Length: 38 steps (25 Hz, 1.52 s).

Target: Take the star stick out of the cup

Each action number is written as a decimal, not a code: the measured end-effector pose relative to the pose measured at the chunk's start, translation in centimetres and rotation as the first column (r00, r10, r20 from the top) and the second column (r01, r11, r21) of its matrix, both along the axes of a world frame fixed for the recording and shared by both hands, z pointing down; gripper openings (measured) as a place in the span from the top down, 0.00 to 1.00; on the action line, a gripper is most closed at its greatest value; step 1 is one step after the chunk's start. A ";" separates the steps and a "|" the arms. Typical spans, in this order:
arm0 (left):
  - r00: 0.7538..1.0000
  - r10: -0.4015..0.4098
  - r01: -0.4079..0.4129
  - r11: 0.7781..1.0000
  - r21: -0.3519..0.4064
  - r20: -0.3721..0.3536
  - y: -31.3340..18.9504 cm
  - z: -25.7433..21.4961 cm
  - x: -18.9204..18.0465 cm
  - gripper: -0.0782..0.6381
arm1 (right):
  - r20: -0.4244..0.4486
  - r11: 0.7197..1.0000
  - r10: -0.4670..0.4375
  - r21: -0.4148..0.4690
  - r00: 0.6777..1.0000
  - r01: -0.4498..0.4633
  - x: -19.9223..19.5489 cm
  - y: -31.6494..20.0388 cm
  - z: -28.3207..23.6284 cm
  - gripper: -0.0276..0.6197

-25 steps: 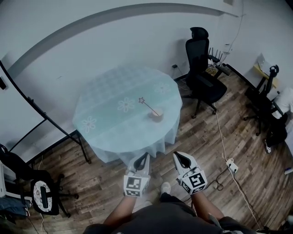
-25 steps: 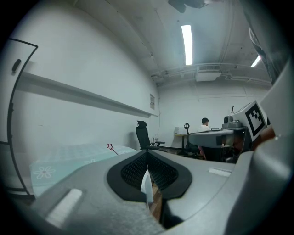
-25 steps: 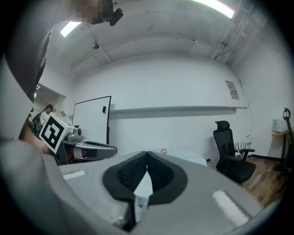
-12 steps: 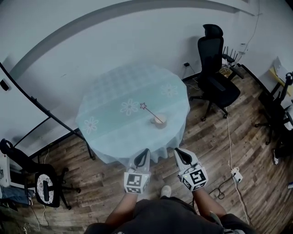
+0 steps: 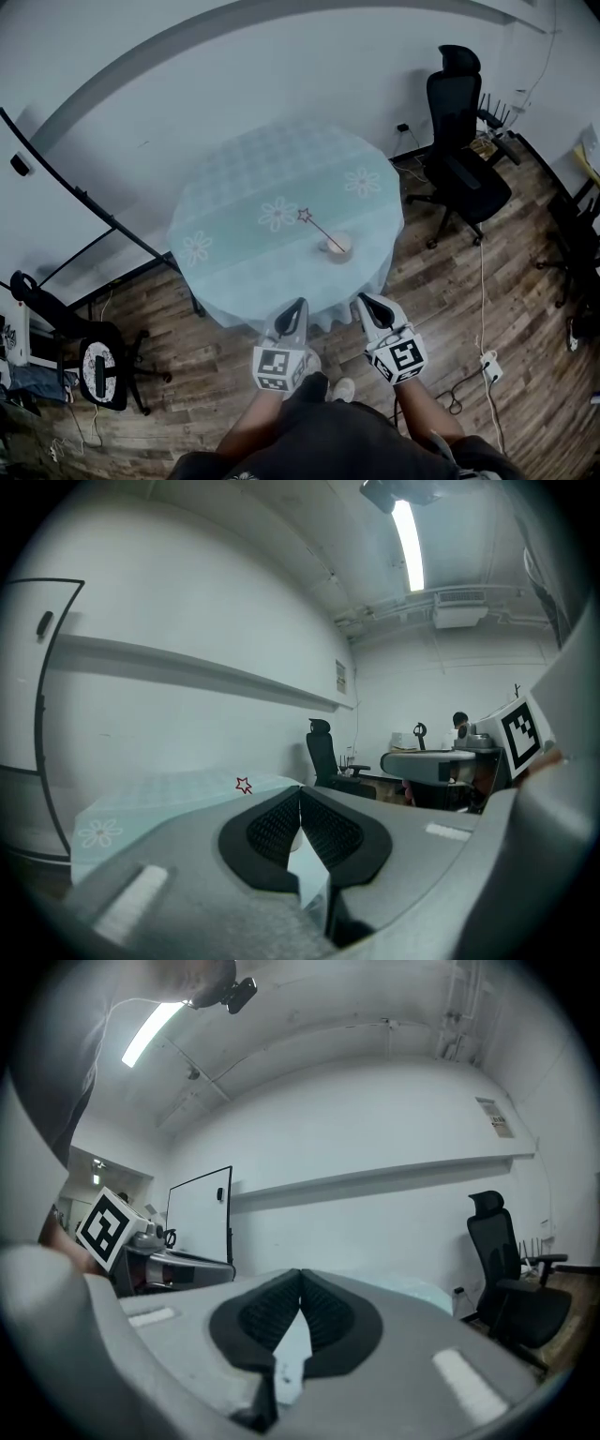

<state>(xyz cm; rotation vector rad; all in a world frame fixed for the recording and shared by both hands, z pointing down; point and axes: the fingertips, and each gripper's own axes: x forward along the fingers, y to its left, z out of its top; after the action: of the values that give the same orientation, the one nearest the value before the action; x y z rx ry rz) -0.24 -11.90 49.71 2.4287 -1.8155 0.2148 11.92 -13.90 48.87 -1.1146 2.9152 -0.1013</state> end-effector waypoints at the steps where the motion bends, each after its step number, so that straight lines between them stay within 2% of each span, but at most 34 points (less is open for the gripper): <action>1: 1.000 -0.002 0.002 1.000 -0.002 0.000 -0.2 0.1 -0.2 0.88 | -0.001 1.000 -0.003 0.000 1.000 0.003 -0.2 -0.3 0.0 0.95; 4: 1.000 -0.006 0.006 1.000 -0.001 -0.008 -1.0 0.2 -0.9 0.88 | -0.005 1.000 -0.006 -0.001 1.000 0.006 -1.0 -1.2 0.2 0.95; 9: 0.998 -0.005 0.004 1.000 -0.013 -0.066 -3.4 0.5 -2.4 0.88 | -0.021 1.000 -0.017 0.013 1.000 0.017 -3.1 -3.0 -0.1 0.95; 12: 0.998 -0.005 0.005 1.000 -0.006 -0.068 -4.7 0.4 -3.4 0.88 | -0.040 1.000 -0.016 0.021 0.999 0.017 -4.1 -4.1 -0.2 0.95; 20: 0.995 -0.008 0.008 1.000 0.001 -0.095 -9.0 0.4 -8.2 0.88 | -0.065 0.999 -0.029 0.029 0.997 0.031 -9.0 -8.0 -0.2 0.95; 28: 0.993 0.041 -0.039 0.999 0.015 -0.111 -12.2 1.2 -11.2 0.88 | -0.095 0.998 0.039 0.056 0.995 -0.034 -12.9 -11.7 -0.7 0.95; 31: 0.993 0.053 -0.053 0.999 0.009 -0.109 -13.3 1.7 -11.7 0.88 | -0.110 0.998 0.061 0.034 0.992 -0.057 -13.5 -13.1 -0.3 0.95; 38: 0.993 0.029 -0.031 0.999 -0.011 -0.117 -15.0 3.2 -13.0 0.88 | -0.154 0.998 0.057 0.005 0.986 -0.057 -14.4 -15.9 1.5 0.95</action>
<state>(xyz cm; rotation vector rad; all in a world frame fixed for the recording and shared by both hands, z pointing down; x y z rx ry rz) -13.27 -26.93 52.96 2.4061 -1.7244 0.0841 -2.50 -29.82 50.38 -1.2590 3.0122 -0.0139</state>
